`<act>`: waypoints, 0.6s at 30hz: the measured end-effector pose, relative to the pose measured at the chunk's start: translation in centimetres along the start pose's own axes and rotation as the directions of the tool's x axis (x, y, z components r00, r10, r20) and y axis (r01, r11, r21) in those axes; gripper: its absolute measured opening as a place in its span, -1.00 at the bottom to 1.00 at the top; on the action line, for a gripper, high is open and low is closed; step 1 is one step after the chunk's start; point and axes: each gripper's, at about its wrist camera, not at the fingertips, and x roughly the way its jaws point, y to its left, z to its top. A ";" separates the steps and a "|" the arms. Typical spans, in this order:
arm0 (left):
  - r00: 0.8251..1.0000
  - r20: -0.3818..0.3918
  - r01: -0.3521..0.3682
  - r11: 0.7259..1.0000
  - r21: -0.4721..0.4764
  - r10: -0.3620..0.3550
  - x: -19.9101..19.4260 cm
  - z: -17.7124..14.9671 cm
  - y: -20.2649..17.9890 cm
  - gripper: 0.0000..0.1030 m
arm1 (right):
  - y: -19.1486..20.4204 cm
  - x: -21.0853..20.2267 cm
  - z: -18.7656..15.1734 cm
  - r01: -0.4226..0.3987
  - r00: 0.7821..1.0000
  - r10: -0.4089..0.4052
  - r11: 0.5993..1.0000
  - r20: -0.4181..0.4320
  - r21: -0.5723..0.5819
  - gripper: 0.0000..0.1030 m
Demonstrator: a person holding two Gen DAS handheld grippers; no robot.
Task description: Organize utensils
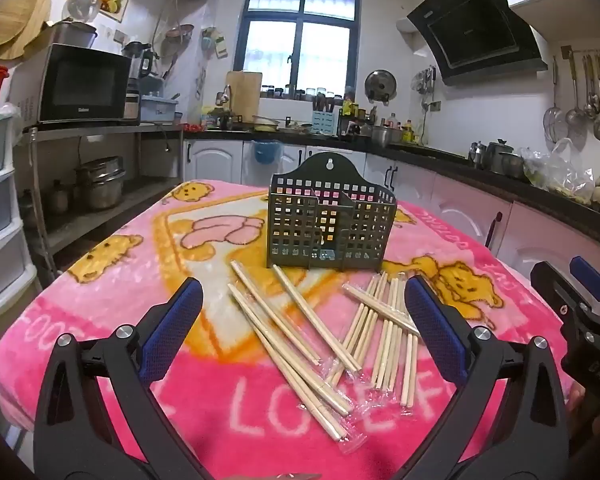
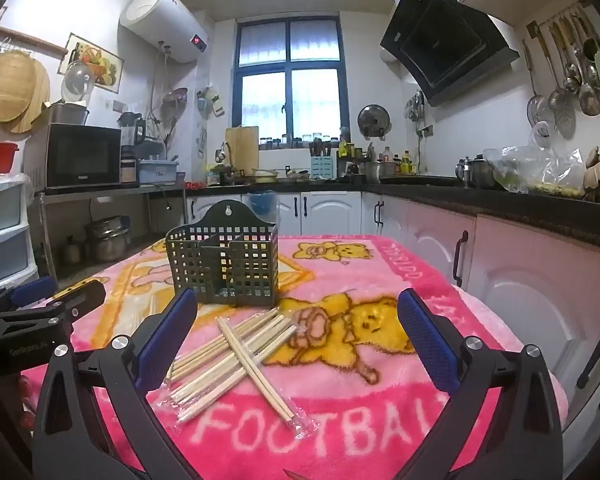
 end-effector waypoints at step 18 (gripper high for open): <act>1.000 0.001 0.002 1.000 -0.008 -0.002 0.1 0.0 0.5 0.81 | 0.1 -0.3 0.0 -0.002 1.000 0.002 1.000 0.001 -0.008 0.88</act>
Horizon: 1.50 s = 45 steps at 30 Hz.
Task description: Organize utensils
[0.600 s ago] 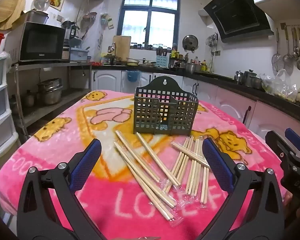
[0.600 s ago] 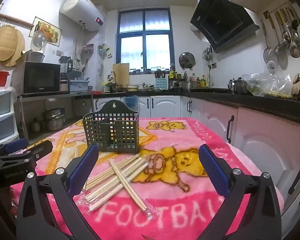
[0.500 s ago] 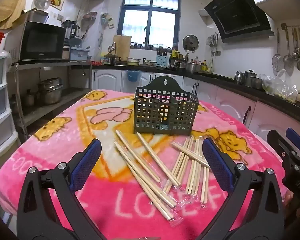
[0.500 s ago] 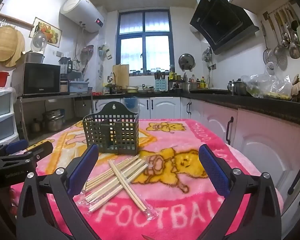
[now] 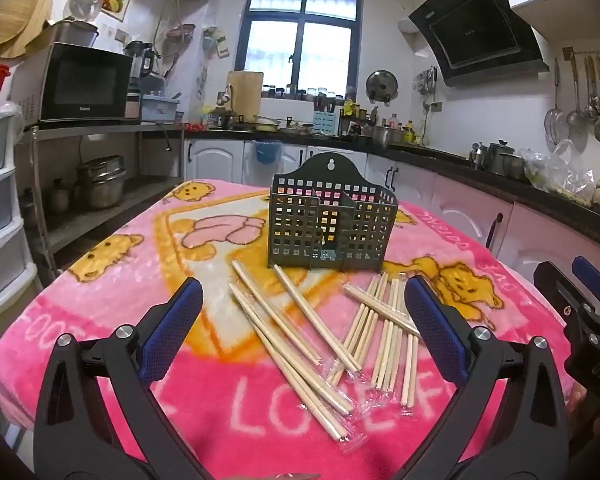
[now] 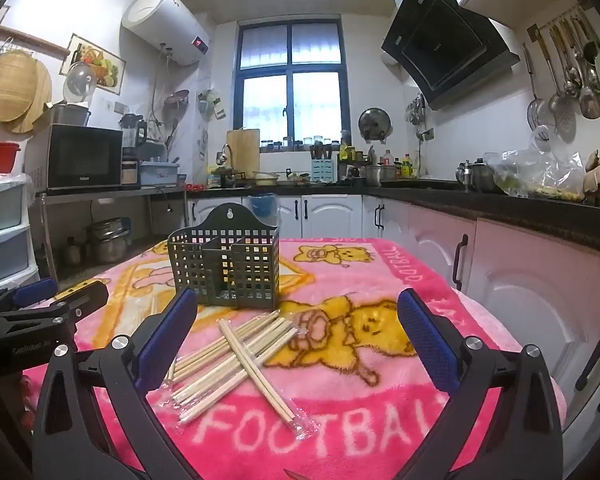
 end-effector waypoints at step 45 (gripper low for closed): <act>1.000 0.002 0.009 1.000 -0.017 -0.009 0.0 0.3 0.0 0.81 | 0.9 0.1 0.2 -0.020 1.000 0.019 1.000 -0.024 -0.025 0.88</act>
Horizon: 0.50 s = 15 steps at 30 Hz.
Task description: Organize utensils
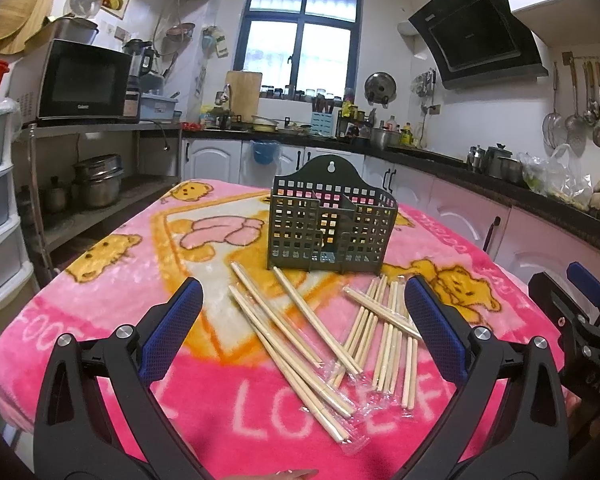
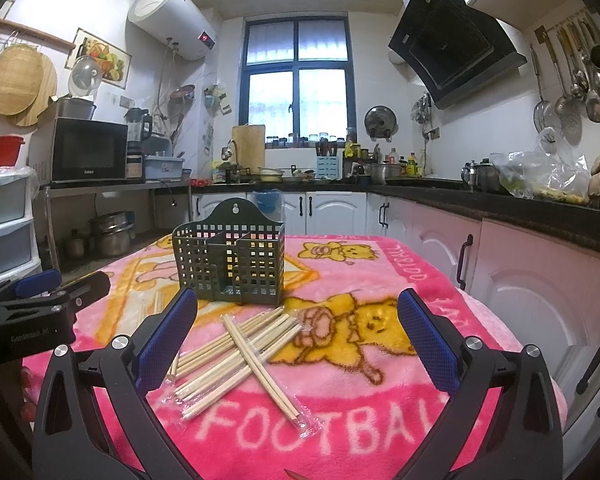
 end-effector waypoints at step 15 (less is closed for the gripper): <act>0.991 -0.123 -0.047 0.999 -0.024 0.044 2.6 0.2 4.6 0.81 | 1.6 3.2 0.3 -0.136 0.986 0.128 0.988 -0.107 -0.067 0.88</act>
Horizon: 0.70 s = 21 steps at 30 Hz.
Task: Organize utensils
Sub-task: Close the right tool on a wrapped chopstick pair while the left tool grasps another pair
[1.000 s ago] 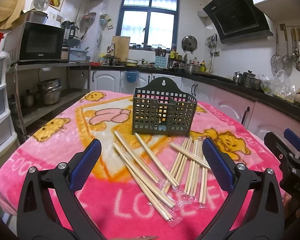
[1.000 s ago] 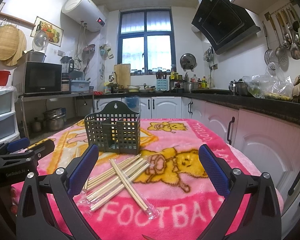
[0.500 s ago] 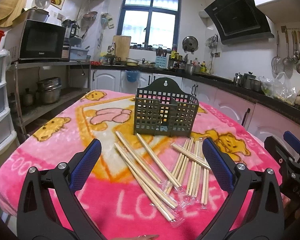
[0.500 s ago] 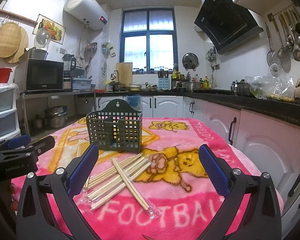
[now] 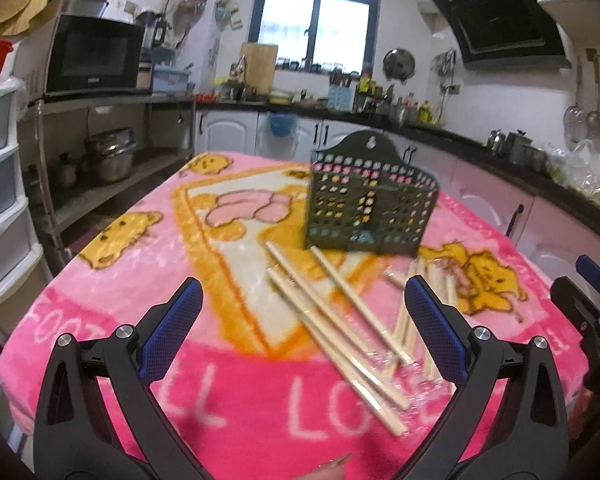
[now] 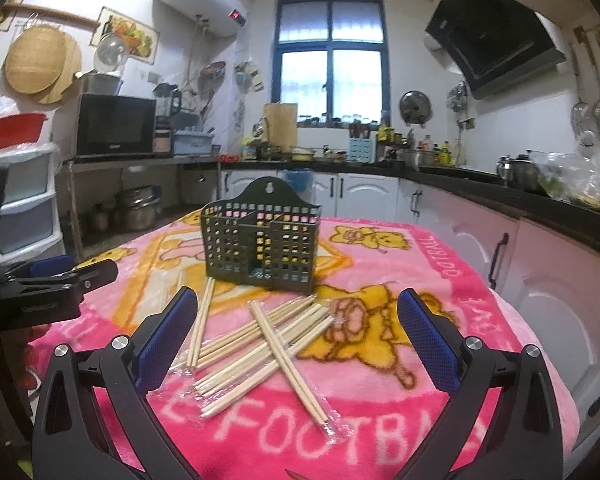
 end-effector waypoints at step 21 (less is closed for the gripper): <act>0.972 -0.221 0.090 0.996 0.027 -0.081 8.1 4.5 1.3 0.81 | 1.4 11.4 2.3 -0.199 0.921 0.166 0.978 -0.354 -0.059 0.68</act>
